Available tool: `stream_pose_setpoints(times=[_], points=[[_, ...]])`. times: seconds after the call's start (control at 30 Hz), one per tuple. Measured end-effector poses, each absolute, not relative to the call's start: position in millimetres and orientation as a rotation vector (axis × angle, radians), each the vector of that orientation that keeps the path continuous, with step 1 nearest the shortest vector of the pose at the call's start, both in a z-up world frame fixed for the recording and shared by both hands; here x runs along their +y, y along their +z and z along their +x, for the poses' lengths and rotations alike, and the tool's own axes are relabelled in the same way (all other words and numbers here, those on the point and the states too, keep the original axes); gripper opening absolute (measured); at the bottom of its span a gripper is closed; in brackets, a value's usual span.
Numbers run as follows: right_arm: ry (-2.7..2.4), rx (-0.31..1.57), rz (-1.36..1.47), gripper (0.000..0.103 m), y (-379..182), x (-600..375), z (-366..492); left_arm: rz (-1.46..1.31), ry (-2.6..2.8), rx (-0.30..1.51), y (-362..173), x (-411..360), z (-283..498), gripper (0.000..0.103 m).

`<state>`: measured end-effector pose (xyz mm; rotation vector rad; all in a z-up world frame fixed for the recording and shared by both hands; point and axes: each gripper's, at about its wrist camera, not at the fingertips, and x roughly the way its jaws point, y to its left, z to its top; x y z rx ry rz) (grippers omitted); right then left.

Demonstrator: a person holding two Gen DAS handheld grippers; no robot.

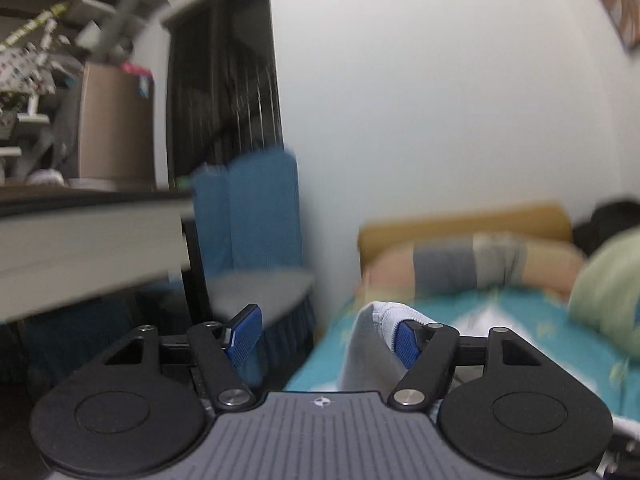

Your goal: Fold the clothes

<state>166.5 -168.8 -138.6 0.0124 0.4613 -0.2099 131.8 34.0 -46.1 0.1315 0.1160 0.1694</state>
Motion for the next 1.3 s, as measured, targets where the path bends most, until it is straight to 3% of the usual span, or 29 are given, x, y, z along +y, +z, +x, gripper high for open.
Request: stream_pose_setpoints(times=[0.2,0.33,0.63,0.8,0.9,1.03,1.17,1.3], points=[[-0.301,0.391,0.048,0.103,-84,-190,115,0.029,0.178,-0.022,18,30,89,0.071],[-0.343,0.264,0.024,0.103,-18,-198,81,0.025,0.190,-0.102,70,28,41,0.071],[-0.292,-0.154,-0.070,0.103,208,-217,-13,-0.037,0.157,-0.370,287,38,-79,0.077],[-0.249,-0.296,-0.052,0.103,315,-228,-68,-0.054,0.098,-0.428,401,45,-142,0.081],[-0.229,-0.335,-0.054,0.103,353,-235,-92,-0.065,0.063,-0.407,441,49,-164,0.083],[-0.229,-0.335,-0.093,0.103,368,-241,-95,-0.121,0.018,-0.301,431,57,-129,0.086],[-0.238,-0.253,-0.124,0.103,344,-245,-65,-0.179,-0.023,-0.181,407,64,-81,0.087],[-0.247,-0.122,-0.154,0.103,284,-248,-6,-0.195,-0.019,-0.043,322,61,13,0.088]])
